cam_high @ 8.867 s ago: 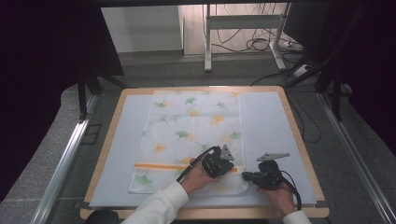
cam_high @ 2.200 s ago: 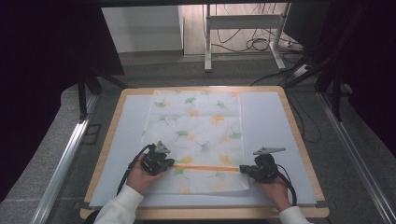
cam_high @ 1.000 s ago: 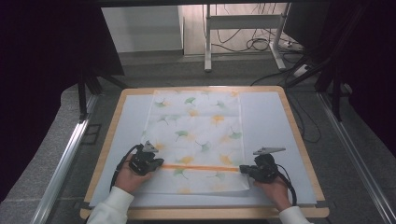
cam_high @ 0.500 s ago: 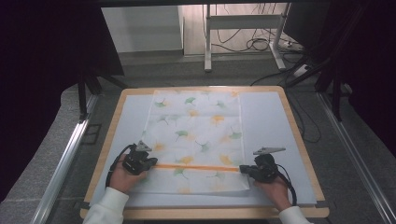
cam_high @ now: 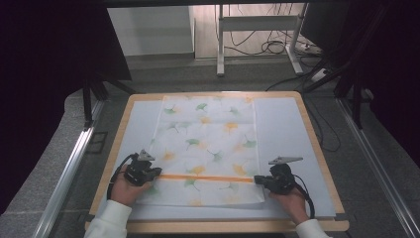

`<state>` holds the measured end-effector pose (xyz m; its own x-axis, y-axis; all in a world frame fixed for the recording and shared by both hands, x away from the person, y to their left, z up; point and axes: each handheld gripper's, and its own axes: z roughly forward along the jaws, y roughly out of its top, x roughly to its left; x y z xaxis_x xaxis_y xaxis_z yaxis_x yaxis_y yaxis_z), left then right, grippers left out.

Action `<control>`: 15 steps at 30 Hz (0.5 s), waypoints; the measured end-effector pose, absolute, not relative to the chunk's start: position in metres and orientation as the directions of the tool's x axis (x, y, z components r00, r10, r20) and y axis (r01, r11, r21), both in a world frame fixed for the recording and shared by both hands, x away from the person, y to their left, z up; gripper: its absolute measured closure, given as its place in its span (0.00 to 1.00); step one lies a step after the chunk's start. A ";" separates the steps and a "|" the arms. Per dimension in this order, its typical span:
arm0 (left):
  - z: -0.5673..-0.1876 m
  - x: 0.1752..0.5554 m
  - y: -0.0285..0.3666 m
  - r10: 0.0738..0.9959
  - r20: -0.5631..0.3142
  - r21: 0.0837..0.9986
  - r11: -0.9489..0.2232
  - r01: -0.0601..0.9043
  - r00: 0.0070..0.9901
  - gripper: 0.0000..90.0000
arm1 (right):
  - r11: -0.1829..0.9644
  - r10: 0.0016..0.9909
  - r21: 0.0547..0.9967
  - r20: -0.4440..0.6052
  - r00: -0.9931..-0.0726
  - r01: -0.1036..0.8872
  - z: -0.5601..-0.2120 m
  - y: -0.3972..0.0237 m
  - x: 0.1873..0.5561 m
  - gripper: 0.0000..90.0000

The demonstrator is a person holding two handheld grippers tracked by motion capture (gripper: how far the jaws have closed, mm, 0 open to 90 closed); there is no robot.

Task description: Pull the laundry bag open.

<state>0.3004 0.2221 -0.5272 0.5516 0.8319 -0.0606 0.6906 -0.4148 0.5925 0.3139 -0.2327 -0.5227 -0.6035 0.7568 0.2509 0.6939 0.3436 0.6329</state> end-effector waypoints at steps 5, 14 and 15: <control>-0.528 0.300 0.226 0.838 -0.065 0.594 -0.403 0.696 0.541 1.00 | 0.343 0.756 0.632 0.254 -0.604 0.695 -0.523 -0.233 0.314 1.00; -0.528 0.299 0.228 0.848 -0.057 0.595 -0.396 0.700 0.528 1.00 | 0.343 0.755 0.632 0.254 -0.604 0.695 -0.523 -0.233 0.314 1.00; -0.527 0.299 0.228 0.849 -0.060 0.595 -0.392 0.702 0.525 1.00 | 0.343 0.755 0.631 0.254 -0.604 0.695 -0.523 -0.233 0.314 1.00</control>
<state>0.2987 0.2285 -0.5275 0.5255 0.8487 -0.0599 0.7017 -0.3925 0.5946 0.3140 -0.2331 -0.5226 -0.6037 0.7555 0.2544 0.6954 0.3431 0.6314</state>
